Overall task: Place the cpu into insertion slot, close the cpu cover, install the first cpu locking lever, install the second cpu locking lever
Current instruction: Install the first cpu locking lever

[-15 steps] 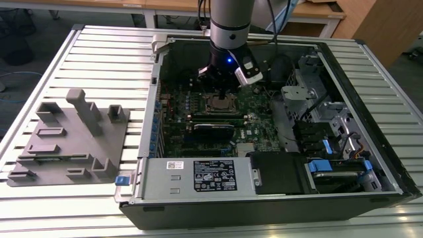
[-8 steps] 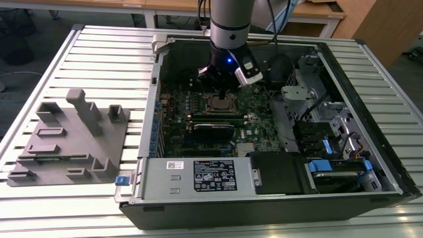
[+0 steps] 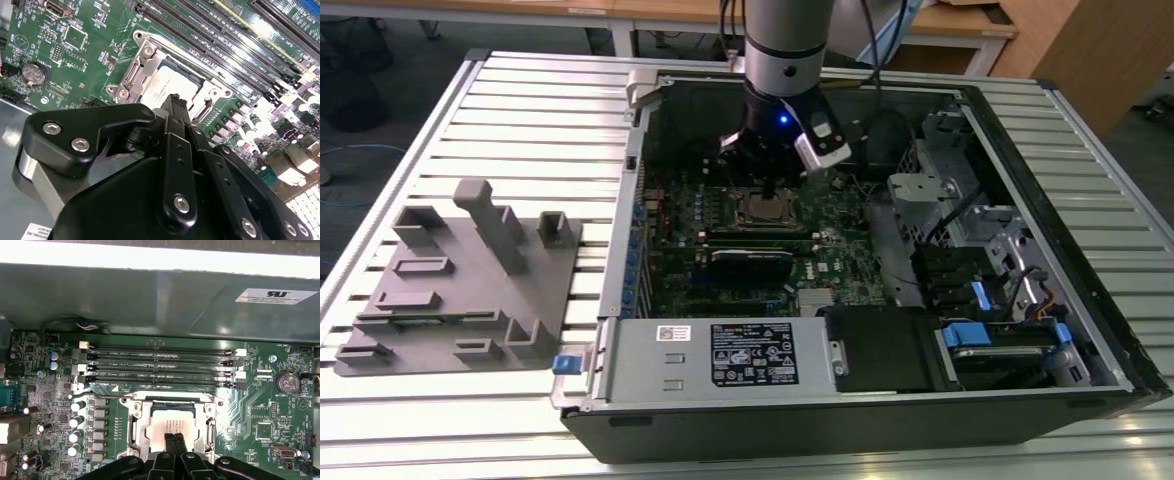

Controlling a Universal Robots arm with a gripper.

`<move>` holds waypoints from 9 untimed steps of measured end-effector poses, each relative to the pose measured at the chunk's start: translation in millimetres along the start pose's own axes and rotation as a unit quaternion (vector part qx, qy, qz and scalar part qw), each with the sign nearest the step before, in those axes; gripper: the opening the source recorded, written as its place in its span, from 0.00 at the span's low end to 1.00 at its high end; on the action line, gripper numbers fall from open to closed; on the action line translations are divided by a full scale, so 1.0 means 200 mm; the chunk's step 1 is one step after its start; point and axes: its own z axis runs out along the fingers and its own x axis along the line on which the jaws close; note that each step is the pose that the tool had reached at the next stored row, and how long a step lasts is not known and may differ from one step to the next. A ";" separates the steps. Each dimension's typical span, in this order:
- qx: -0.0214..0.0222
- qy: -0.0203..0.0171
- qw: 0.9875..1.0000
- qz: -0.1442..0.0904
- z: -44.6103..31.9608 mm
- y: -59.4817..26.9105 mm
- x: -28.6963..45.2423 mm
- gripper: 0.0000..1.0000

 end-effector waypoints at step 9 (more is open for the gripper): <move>0.000 0.000 1.000 0.000 -0.021 0.001 -0.001 0.11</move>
